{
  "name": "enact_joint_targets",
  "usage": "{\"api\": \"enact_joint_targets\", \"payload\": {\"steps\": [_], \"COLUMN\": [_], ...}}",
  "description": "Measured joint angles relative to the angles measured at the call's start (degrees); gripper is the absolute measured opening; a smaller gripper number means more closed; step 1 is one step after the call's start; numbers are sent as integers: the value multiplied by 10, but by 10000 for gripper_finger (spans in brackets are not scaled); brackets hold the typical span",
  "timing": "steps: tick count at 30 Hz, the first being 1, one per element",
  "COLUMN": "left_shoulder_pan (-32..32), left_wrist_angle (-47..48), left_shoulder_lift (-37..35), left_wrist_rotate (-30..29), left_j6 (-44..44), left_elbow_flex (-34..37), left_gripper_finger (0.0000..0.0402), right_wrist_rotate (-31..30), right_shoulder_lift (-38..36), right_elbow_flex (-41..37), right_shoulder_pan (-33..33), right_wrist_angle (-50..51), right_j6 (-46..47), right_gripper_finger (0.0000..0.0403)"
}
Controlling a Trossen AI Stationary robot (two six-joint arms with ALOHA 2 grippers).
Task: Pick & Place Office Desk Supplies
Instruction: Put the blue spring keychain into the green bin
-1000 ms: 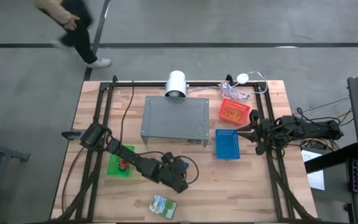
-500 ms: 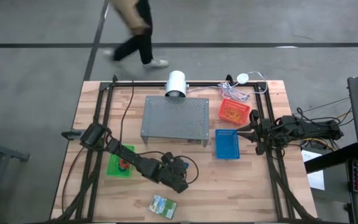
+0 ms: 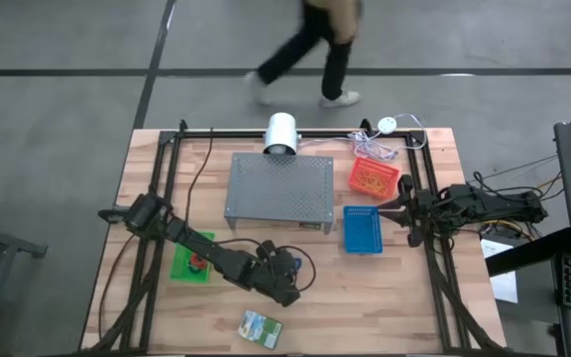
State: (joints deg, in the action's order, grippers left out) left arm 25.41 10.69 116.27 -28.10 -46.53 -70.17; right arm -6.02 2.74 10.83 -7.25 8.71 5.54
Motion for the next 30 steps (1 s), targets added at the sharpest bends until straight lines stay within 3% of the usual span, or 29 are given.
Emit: {"api": "enact_joint_targets", "payload": {"steps": [16,30], "left_shoulder_pan": [0,0], "left_wrist_angle": [0,-92], "left_shoulder_lift": [-2,-2], "left_wrist_rotate": [-4,18], "left_j6": [-6,-1], "left_elbow_flex": [18,68], "left_gripper_finger": [116,123], "right_wrist_rotate": [0,0], "right_shoulder_lift": [0,0], "right_elbow_flex": [0,0], "right_shoulder_pan": [0,0], "right_wrist_angle": [0,0], "right_j6": [0,0], "right_gripper_finger": [63,63]}}
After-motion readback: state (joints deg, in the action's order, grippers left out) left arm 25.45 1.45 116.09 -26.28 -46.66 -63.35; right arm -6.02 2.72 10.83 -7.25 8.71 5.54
